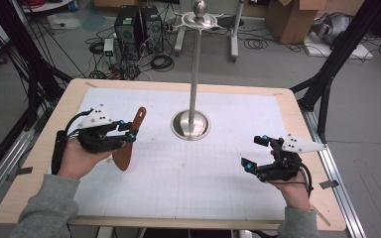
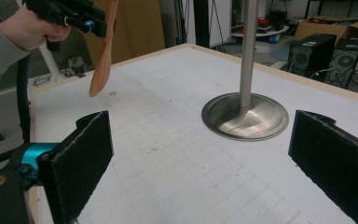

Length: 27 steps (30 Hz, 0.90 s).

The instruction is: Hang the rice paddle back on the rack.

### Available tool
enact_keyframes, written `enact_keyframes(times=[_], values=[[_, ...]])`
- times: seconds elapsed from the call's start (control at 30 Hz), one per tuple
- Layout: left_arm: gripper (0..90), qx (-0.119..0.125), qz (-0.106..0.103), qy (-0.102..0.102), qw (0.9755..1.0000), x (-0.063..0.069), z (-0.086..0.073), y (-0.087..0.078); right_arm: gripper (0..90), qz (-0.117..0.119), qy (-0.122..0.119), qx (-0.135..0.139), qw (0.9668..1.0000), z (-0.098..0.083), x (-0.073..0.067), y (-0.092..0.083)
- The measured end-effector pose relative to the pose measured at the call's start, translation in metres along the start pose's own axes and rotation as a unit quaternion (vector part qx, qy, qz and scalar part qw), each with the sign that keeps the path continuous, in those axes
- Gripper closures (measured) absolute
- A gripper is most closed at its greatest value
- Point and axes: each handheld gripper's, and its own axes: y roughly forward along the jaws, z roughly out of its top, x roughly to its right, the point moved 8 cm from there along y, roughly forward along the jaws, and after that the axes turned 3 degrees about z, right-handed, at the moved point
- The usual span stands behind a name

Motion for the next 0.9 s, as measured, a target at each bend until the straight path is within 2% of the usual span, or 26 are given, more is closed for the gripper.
enact_keyframes(times=[0.3, 0.43, 0.9], values=[[65.2, 0.007, -0.005, -0.006, 1.0, -0.005, 0.018, -0.002, 5.0, 0.003, 0.006, 0.004, 1.0, 0.0, 0.001, -0.001], [65.2, 0.006, -0.007, -0.001, 1.0, -0.007, 0.026, -0.003, 5.0, 0.005, 0.005, 0.005, 1.0, 0.001, 0.002, -0.001], [65.2, 0.006, -0.018, -0.008, 0.9998, -0.016, 0.05, 0.005, 5.0, 0.004, 0.016, 0.011, 0.9998, 0.001, 0.009, -0.002]])
